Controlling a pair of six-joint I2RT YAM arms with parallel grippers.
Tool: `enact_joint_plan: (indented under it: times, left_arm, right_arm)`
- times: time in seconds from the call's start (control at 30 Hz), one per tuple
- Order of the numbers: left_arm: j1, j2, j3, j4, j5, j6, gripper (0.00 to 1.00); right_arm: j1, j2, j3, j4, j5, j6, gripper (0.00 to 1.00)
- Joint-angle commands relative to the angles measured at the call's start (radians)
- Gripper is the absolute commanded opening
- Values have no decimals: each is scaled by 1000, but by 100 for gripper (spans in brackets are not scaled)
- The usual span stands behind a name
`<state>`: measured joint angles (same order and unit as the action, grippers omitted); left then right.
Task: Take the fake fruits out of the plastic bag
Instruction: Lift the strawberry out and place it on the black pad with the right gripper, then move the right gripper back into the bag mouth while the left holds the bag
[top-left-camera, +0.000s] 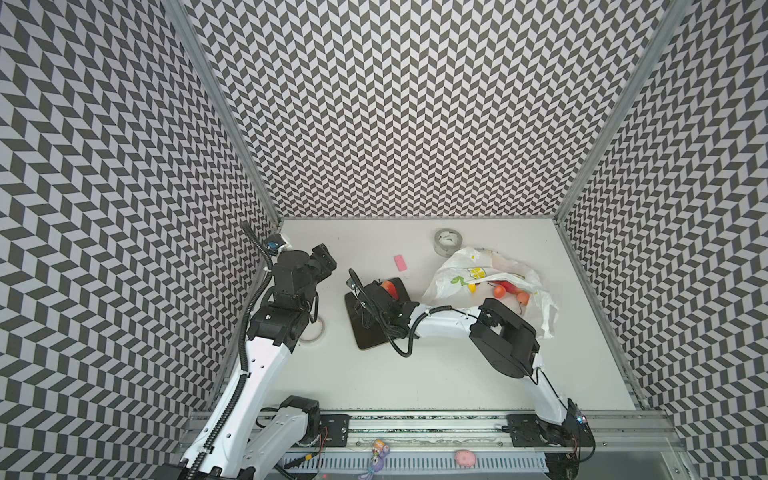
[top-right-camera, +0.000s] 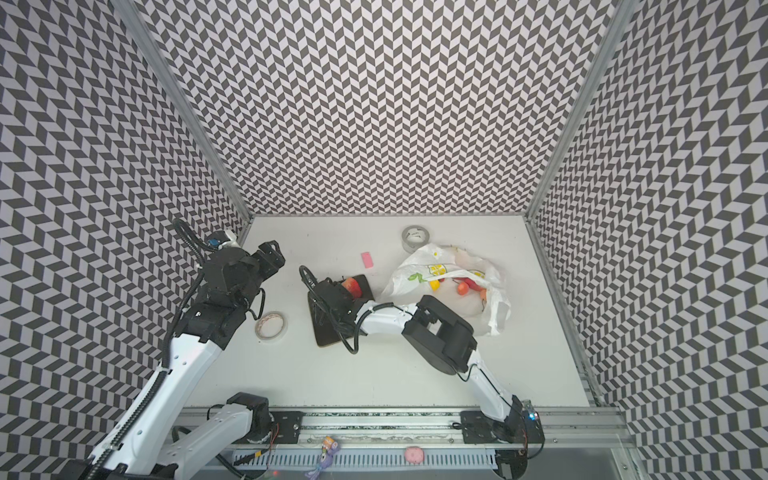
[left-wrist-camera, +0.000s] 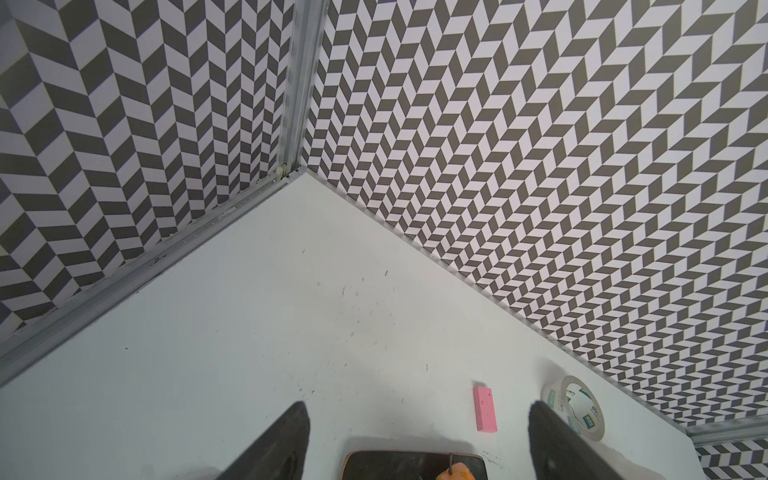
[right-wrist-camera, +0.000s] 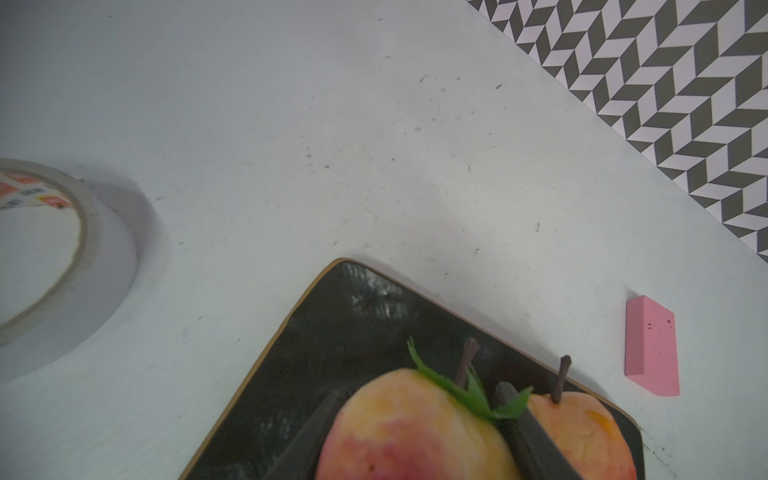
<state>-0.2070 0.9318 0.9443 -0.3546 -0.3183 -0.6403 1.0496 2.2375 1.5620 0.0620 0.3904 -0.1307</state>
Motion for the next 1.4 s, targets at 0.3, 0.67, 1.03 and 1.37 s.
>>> enact_joint_plan:
  times: [0.3,0.67,1.03,1.37]
  left_arm:
    - [-2,-20,16,-11,-7,10,83]
    - [-2,-26,32,-8,-5,15,83]
    - [-2,-21,82,68,140,133,82]
    - [-131,149,103,139,482,218,82]
  right_arm:
    - [5,115,91,106,28,-21,63]
    - [14,-31,90,108,7,28,81]
    - [21,-532,-146,32,-109,231,77]
    - [13,-938,-489,-345,84,718,65]
